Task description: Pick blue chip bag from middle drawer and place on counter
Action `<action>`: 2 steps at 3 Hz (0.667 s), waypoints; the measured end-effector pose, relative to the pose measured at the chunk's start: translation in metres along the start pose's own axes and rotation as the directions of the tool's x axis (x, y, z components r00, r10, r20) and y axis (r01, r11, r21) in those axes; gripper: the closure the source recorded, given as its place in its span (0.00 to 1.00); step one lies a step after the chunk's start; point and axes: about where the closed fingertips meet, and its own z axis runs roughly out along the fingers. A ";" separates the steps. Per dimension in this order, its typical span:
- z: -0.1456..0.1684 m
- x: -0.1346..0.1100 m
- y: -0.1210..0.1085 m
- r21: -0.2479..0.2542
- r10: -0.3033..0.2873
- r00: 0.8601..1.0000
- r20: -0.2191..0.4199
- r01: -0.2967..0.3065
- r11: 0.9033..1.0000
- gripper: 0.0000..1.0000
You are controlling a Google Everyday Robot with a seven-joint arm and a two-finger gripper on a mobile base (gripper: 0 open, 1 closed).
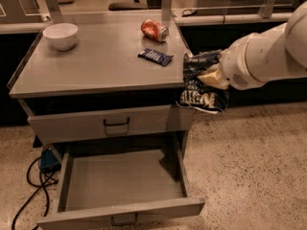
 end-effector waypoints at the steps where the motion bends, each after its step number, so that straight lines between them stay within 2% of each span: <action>1: 0.010 0.001 -0.007 -0.007 0.003 1.000 -0.014 -0.003 1.000 1.00; 2: 0.033 -0.002 -0.042 -0.023 -0.023 0.998 -0.065 0.022 1.000 1.00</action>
Offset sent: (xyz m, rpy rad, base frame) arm 0.1569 0.0297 0.0900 -0.1185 -0.0645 0.0906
